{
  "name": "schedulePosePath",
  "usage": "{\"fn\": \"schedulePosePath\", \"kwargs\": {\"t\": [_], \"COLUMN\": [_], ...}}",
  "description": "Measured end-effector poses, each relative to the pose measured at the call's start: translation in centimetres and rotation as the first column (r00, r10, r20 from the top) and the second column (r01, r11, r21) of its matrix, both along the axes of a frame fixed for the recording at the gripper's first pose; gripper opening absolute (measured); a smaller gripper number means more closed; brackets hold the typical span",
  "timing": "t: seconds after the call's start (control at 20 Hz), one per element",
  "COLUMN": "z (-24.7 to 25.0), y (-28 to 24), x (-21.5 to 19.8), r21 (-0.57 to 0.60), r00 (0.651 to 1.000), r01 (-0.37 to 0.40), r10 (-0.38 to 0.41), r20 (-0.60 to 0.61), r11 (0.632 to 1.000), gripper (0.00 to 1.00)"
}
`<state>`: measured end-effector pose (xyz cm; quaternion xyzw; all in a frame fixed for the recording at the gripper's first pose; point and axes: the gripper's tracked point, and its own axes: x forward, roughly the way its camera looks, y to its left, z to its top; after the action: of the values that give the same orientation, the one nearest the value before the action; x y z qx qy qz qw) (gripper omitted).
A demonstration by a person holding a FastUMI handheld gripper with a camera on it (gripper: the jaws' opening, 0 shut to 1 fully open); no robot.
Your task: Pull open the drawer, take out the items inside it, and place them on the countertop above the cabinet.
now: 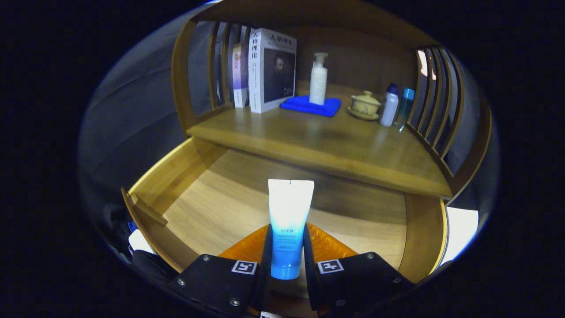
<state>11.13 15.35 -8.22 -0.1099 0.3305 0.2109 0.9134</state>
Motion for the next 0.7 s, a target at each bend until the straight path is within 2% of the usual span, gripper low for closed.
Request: {"fn": "schedulePosePath", "kwargs": {"t": [0.35, 0.7], "z": [4.9, 7.8], "y": [0.8, 0.5], "x": [3.6, 9.8], "r21": [0.066, 0.118], "r00": [0.994, 0.978], "r01": [0.044, 0.145], "r10": [-0.050, -0.160], "r20": [0.093, 0.131], "r11": [0.997, 0.982], "gripper": [0.35, 0.35]}}
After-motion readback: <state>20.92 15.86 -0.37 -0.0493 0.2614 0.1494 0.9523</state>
